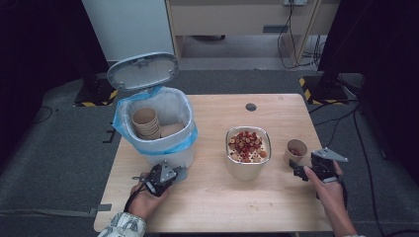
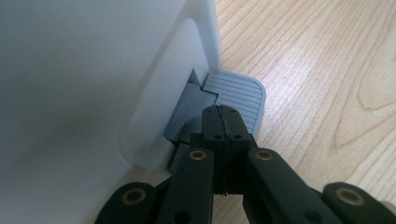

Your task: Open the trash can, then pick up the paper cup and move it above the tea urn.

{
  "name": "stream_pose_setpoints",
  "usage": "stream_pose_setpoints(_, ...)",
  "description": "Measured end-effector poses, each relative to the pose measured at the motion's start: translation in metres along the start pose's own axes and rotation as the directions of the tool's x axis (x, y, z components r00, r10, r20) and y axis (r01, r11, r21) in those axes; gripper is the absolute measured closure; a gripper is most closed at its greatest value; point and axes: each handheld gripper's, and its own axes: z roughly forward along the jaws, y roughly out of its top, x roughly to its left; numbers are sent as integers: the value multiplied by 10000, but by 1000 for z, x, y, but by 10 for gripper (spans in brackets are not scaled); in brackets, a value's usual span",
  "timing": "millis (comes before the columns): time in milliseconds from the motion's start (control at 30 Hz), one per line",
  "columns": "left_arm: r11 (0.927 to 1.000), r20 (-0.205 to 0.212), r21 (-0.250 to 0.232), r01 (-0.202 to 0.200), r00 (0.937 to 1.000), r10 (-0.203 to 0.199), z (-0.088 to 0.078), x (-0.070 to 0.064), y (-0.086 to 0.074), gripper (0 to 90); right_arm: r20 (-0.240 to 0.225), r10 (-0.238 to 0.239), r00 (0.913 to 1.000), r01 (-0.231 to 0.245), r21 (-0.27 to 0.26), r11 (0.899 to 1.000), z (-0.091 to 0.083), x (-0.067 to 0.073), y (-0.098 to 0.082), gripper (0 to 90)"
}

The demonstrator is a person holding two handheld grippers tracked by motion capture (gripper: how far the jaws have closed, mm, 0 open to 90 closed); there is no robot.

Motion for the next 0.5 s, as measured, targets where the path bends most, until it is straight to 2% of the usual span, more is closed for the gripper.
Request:
stream_pose_setpoints(267, 10000, 9, -10, 24, 10000, -24, 0, 0, 0, 897, -72, -93, 9999, 92, -100, 9999, 1, 3, 6, 65)
stream_pose_setpoints(500, 10000, 16, -9, 15, 10000, -15, 0, 0, 0, 897, -62, -85, 9999, 84, -58, 9999, 10, 6, 10, 75)
